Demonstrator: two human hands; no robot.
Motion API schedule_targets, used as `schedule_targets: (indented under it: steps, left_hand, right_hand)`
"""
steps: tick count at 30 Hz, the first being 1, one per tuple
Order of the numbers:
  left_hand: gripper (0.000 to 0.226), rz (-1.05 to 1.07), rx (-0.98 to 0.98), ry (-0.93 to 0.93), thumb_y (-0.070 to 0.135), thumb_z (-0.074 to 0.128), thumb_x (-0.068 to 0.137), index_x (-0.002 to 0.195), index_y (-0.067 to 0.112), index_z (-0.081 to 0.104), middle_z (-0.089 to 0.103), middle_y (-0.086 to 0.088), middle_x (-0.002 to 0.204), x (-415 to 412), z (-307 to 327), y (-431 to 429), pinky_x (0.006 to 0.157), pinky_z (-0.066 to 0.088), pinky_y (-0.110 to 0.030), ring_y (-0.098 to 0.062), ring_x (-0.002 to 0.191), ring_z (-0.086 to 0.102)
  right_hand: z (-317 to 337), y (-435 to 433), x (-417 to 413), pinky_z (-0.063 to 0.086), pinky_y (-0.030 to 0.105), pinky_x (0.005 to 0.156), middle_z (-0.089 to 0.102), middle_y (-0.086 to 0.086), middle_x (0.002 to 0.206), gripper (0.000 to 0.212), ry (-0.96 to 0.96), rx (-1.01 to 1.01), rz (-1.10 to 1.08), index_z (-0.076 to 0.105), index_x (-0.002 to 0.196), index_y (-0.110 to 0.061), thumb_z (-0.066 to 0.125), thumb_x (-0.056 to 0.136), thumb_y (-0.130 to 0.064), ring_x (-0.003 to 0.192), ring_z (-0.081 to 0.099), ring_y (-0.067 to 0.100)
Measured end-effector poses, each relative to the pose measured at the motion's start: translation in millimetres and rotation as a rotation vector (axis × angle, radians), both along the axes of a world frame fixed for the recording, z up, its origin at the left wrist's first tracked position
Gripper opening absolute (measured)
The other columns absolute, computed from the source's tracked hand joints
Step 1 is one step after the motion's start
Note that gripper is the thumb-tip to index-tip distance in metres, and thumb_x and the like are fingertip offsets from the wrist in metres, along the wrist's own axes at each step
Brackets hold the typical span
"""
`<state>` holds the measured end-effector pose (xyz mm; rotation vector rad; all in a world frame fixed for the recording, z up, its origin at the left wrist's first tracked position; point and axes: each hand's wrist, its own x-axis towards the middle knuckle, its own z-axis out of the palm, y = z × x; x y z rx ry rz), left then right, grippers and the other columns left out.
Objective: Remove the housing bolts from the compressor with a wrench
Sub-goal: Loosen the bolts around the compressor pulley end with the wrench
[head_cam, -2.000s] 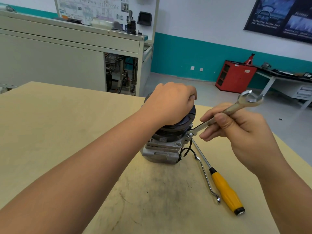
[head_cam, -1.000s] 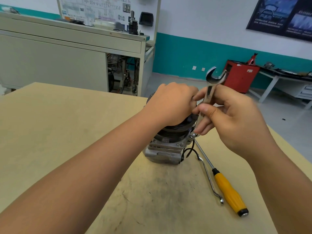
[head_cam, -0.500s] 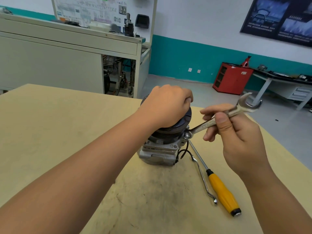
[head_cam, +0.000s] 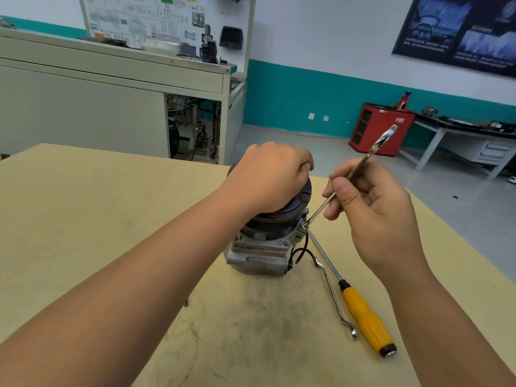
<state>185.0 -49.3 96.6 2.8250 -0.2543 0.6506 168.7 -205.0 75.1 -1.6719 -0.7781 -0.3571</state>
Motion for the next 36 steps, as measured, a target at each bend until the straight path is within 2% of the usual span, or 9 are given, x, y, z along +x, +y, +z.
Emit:
schedule_targets:
  steps: [6,10,12,15,19,25,29,33,36]
  left_hand:
    - [0.031,0.005,0.018,-0.007,0.026,0.031,0.101,0.116,0.024,0.058,0.063,-0.002,0.108,0,0,-1,0.076,0.028,-0.034,-0.026,0.103,0.053]
    - [0.032,-0.001,-0.004,-0.004,0.027,0.032,0.101,0.12,0.025,0.058,0.064,-0.001,0.115,0,0,0,0.084,0.035,-0.037,-0.024,0.107,0.054]
    - [0.03,-0.005,0.004,-0.009,0.027,0.032,0.101,0.116,0.024,0.058,0.063,-0.001,0.108,-1,1,0,0.081,0.034,-0.036,-0.024,0.104,0.054]
    - [0.017,-0.004,-0.007,-0.035,0.026,0.033,0.101,0.089,0.024,0.045,0.043,0.004,0.079,-1,0,-1,0.073,0.025,-0.033,-0.022,0.084,0.043]
    - [0.023,-0.011,-0.023,-0.032,0.026,0.034,0.101,0.078,0.028,0.031,0.033,0.007,0.069,-1,1,-1,0.072,0.026,-0.033,-0.02,0.079,0.037]
    - [0.018,-0.011,-0.022,-0.029,0.027,0.034,0.101,0.089,0.027,0.048,0.048,0.003,0.085,-2,1,1,0.073,0.029,-0.034,-0.025,0.091,0.051]
    - [0.032,0.0,-0.007,-0.011,0.026,0.032,0.101,0.119,0.024,0.059,0.065,0.0,0.115,0,0,1,0.088,0.039,-0.038,-0.025,0.108,0.055]
    - [0.033,-0.002,-0.01,-0.001,0.026,0.032,0.102,0.121,0.025,0.058,0.064,0.0,0.119,-1,0,0,0.092,0.04,-0.039,-0.025,0.111,0.055]
    - [0.033,0.001,-0.006,0.001,0.026,0.032,0.102,0.121,0.025,0.058,0.064,0.0,0.118,-1,0,0,0.092,0.039,-0.039,-0.024,0.111,0.054]
  right_hand:
    - [3,1,1,0.045,0.017,0.053,0.061,-0.003,0.075,0.025,-0.053,-0.064,0.0,0.06,0.097,-0.029,0.05,0.095,-0.006,0.053,0.053,0.004]
    - [6,1,3,0.047,0.023,0.057,0.062,-0.007,0.082,0.025,-0.144,-0.175,-0.03,0.051,0.105,-0.045,0.043,0.095,-0.023,0.058,0.054,0.007]
    - [5,1,4,0.046,0.023,0.057,0.063,-0.006,0.083,0.027,-0.163,-0.183,-0.045,0.05,0.105,-0.044,0.042,0.097,-0.019,0.058,0.055,0.007]
    - [4,2,5,0.044,0.021,0.053,0.064,0.0,0.077,0.026,-0.165,-0.162,-0.055,0.051,0.1,-0.035,0.04,0.099,-0.012,0.051,0.053,0.01]
    - [5,8,4,0.043,0.019,0.047,0.066,-0.001,0.078,0.018,-0.113,-0.122,0.008,0.051,0.092,-0.027,0.038,0.094,-0.014,0.043,0.054,0.014]
    - [-2,10,0,0.041,0.014,0.055,0.06,-0.007,0.069,0.018,-0.035,-0.077,0.085,0.054,0.082,-0.013,0.041,0.092,-0.021,0.053,0.048,0.004]
    - [-8,3,-5,0.042,0.015,0.056,0.058,-0.007,0.07,0.032,-0.047,-0.013,0.076,0.053,0.079,-0.011,0.044,0.093,-0.038,0.054,0.048,0.005]
    - [-10,0,-6,0.045,0.018,0.057,0.05,0.008,0.079,0.033,-0.079,0.019,0.057,0.054,0.082,-0.015,0.04,0.094,-0.042,0.056,0.053,0.009]
    - [-13,-3,-4,0.047,0.019,0.061,0.059,-0.001,0.08,0.024,-0.071,0.056,-0.014,0.06,0.092,-0.025,0.039,0.093,-0.036,0.058,0.056,0.01]
